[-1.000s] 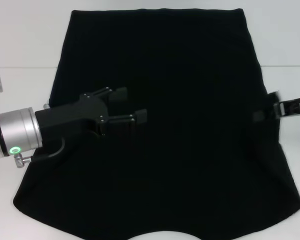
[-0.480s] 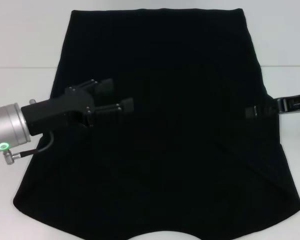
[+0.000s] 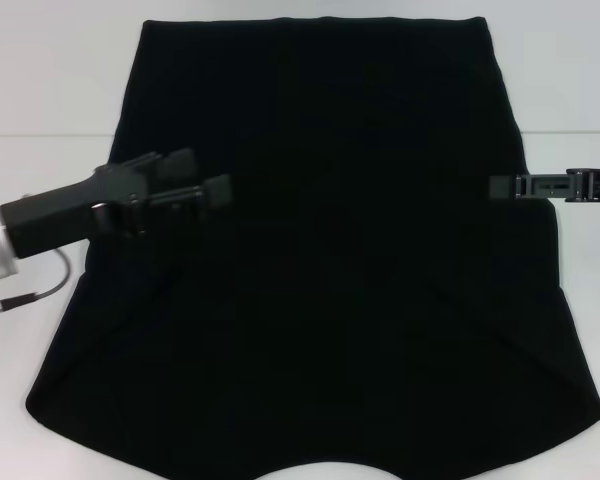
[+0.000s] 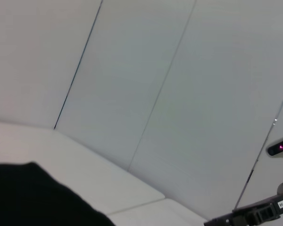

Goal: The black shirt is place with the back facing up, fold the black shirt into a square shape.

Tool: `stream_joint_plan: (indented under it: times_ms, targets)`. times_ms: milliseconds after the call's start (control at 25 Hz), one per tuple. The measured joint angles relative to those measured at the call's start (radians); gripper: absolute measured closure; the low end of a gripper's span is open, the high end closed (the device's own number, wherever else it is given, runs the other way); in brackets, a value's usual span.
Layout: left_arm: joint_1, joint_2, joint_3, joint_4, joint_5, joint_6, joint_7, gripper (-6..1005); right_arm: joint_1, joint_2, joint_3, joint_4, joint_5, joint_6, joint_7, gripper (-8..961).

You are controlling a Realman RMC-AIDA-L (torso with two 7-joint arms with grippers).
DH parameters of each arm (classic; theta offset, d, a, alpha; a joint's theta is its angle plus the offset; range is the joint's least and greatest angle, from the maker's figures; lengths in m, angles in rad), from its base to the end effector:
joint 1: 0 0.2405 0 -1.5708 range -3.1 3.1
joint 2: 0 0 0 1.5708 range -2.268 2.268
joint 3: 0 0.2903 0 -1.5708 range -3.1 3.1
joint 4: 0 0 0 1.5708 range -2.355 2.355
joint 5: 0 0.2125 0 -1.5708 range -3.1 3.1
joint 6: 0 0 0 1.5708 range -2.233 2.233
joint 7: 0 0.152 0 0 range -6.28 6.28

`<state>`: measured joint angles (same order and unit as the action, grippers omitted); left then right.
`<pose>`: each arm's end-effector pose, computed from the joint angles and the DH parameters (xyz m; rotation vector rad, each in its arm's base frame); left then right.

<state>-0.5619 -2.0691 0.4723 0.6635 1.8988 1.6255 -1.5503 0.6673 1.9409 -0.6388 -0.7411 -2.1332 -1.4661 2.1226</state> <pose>-0.2734 0.3702 0.0213 -2.4757 -0.8100 -1.0404 0.2773 0.4211 0.0547 -2.4200 1.3221 0.5824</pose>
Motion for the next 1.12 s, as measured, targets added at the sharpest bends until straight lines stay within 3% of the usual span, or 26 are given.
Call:
stream_joint_plan:
  times_ms: [200,360,600,1120]
  targets:
    - [0.044,0.003,-0.004,0.102,0.093,0.008,-0.144,50,-0.014,0.028,0.008,0.014,0.050,0.011,-0.068,21]
    - [0.082,-0.007,-0.047,0.192,0.215,0.007,-0.195,50,-0.002,0.043,0.013,0.039,0.085,0.046,-0.110,21]
    - [0.113,-0.005,-0.111,0.264,0.378,0.042,-0.243,50,0.032,0.056,0.011,0.055,0.103,0.075,-0.131,20]
    - [0.141,0.000,-0.209,0.290,0.508,0.060,-0.253,50,0.061,0.051,0.017,0.056,0.106,0.101,-0.123,20]
